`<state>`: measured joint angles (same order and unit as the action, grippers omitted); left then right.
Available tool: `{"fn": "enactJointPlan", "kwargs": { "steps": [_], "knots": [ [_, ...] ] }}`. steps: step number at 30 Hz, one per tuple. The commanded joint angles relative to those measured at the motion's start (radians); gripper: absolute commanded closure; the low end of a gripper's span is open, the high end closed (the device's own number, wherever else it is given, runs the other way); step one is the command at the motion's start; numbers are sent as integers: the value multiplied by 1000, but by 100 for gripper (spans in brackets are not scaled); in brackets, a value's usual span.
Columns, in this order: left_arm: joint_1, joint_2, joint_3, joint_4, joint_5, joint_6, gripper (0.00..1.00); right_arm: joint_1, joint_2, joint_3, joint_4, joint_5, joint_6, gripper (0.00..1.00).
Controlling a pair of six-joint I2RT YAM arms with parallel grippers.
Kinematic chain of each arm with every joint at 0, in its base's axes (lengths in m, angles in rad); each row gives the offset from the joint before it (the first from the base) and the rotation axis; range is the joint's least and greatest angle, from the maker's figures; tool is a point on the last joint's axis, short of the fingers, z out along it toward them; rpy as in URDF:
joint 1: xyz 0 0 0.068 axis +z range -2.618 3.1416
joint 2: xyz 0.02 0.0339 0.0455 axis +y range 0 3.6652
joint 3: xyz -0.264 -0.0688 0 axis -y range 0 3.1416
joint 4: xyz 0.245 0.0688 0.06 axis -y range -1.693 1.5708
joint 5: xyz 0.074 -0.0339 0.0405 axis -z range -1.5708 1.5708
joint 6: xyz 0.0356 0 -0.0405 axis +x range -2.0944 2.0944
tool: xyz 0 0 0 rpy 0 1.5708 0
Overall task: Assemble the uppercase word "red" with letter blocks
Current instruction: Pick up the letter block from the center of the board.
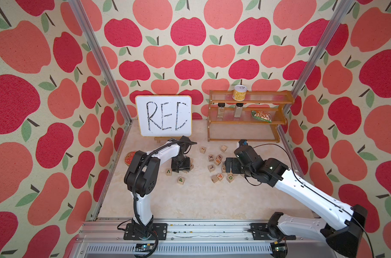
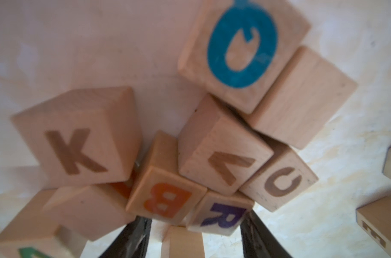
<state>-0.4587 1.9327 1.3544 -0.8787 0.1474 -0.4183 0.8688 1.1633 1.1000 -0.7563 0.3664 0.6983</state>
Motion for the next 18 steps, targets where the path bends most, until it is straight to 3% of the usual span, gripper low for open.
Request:
{"fn": "enactJointPlan", "kwargs": {
  "steps": [1,18],
  "knots": [
    [8,40,39,10,-6,44,39,5,7,-7,-4,32,4,1],
    [-48,88,79,11,-20,79,50,1,3,-18,-18,41,-3,1]
  ]
}}
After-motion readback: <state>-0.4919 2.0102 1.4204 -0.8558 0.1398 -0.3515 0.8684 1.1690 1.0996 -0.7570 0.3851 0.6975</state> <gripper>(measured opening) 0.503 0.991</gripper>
